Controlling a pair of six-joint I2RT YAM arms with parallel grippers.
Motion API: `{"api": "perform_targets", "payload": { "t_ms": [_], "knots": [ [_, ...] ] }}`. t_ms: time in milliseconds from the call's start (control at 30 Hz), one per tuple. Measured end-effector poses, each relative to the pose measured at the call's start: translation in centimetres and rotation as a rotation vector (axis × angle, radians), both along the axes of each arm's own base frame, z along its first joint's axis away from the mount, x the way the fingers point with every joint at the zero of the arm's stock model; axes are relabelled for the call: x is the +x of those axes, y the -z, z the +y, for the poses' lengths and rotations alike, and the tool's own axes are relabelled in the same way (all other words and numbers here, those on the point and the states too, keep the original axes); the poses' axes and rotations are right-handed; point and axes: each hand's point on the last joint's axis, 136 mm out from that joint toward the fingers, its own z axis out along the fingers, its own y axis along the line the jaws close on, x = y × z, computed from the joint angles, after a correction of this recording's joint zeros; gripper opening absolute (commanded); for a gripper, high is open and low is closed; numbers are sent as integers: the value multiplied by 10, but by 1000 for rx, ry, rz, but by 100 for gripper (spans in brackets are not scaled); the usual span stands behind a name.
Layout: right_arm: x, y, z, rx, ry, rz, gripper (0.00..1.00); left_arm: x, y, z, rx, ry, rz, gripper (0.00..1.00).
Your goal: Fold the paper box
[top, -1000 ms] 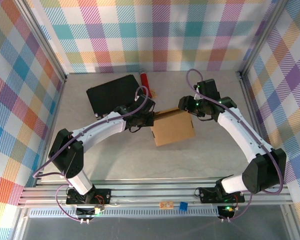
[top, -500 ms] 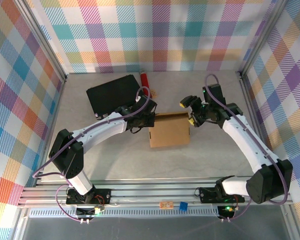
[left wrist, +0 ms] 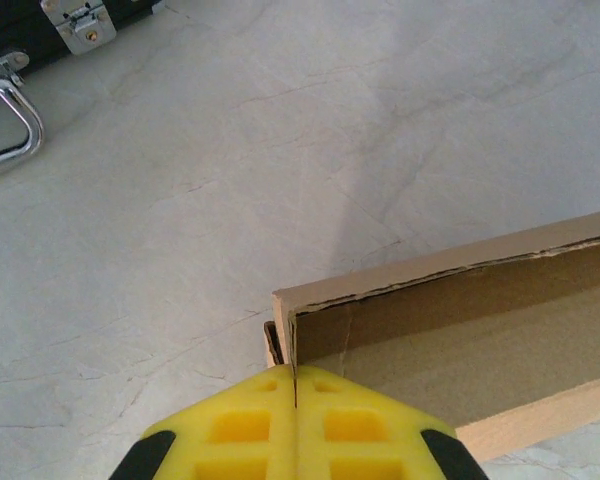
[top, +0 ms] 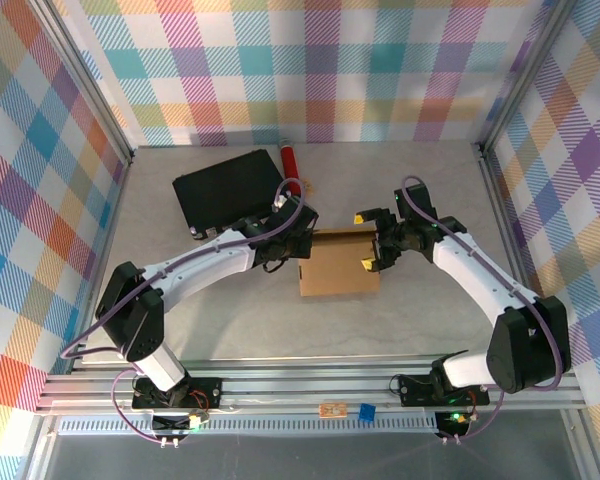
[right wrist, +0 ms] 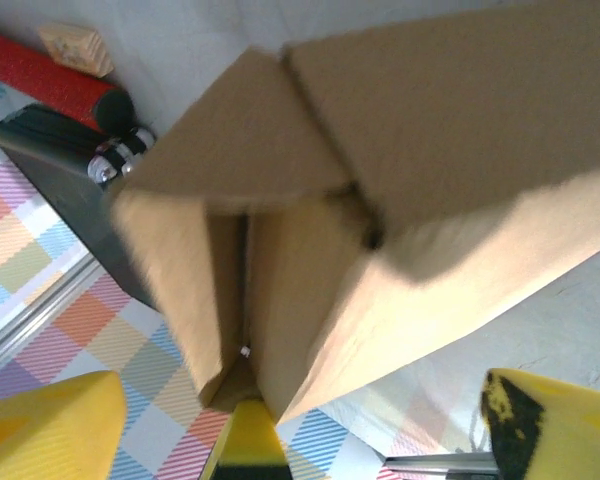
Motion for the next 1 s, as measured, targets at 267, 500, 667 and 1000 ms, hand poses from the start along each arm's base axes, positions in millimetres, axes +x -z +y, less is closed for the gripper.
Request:
{"api": "perform_targets", "payload": {
  "t_ms": [267, 500, 667, 1000],
  "knots": [
    [-3, 20, -8, 15, 43, 32, 65, -11, -3, 2, 9, 15, -42, 0],
    [-8, 18, -10, 32, 44, -13, 52, -18, -5, 1, 2, 28, -80, 0],
    [-14, 14, -12, 40, 46, -39, 43, -24, -9, -3, -4, 45, -105, 0],
    [-19, 12, -15, 46, 54, -64, 31, -36, -20, -10, 2, 73, -162, 0]
  ]
}}
